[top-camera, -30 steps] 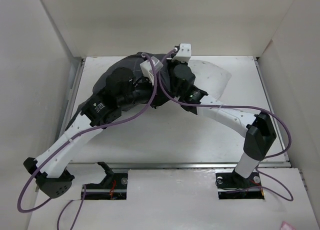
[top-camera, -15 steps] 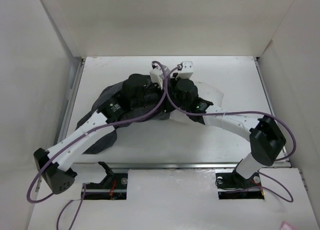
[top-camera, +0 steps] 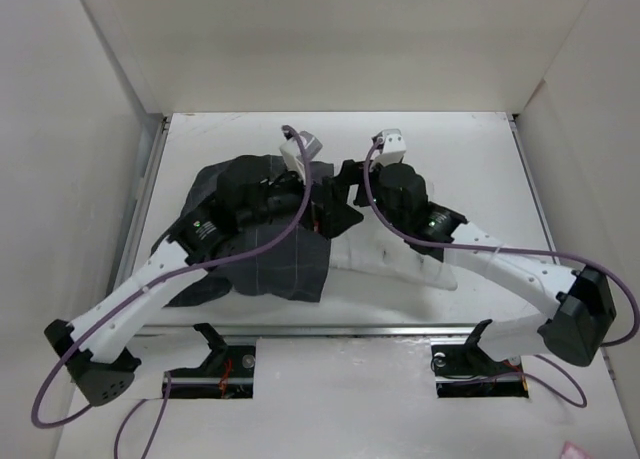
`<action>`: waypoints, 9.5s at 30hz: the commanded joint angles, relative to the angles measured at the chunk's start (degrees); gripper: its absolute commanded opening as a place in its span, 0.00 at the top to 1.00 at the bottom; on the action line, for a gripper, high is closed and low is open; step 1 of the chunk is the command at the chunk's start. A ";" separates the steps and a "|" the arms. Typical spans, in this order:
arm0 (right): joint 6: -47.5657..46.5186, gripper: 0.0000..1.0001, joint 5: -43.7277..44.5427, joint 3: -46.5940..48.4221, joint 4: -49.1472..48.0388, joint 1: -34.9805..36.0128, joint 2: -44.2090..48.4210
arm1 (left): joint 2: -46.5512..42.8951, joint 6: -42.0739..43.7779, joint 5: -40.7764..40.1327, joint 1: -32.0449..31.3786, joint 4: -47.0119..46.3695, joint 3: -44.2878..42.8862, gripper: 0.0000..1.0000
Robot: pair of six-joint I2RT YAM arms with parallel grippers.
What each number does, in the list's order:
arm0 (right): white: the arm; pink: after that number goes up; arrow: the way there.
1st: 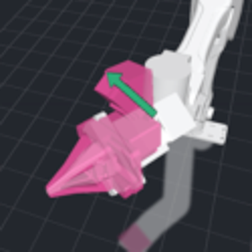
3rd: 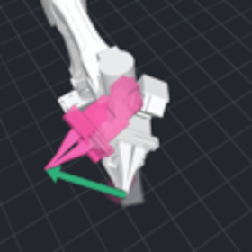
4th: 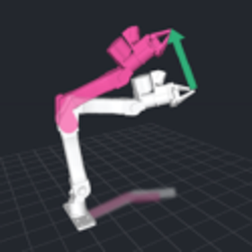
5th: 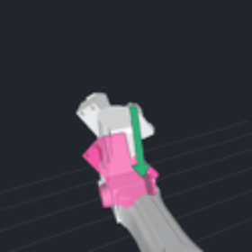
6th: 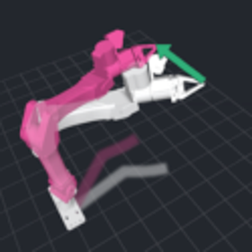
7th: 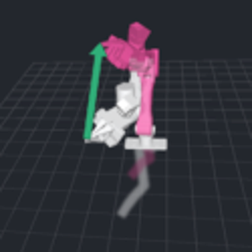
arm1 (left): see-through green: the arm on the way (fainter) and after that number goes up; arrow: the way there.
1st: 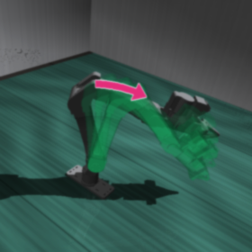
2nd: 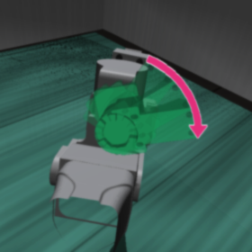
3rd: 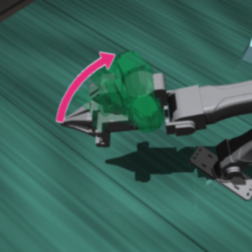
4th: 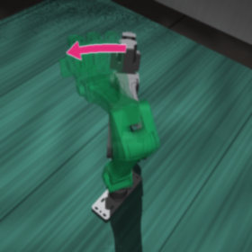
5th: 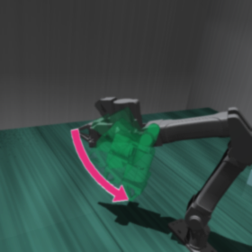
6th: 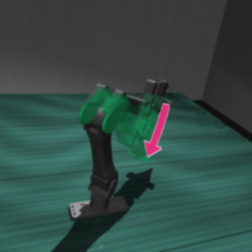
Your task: Put the pillow into the pillowcase
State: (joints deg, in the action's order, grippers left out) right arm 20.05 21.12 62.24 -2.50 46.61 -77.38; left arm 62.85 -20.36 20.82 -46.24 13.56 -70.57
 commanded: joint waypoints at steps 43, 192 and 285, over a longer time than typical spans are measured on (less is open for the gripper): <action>3.68 0.01 -16.89 2.71 14.72 -19.80 -3.64 | 35.68 -5.58 -48.68 1.15 34.78 -25.58 1.00; 10.64 1.00 -29.82 -27.08 -22.81 -24.20 16.48 | 49.05 19.67 -25.13 -4.21 7.17 -53.83 1.00; -3.20 1.00 -10.67 15.36 -35.11 -4.77 -14.47 | 2.10 4.54 -26.29 6.43 -7.60 3.18 1.00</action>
State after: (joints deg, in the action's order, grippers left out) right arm 7.97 6.46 72.49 -21.30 42.81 -98.19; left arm 66.28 -17.67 -17.17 -37.78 7.57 -61.17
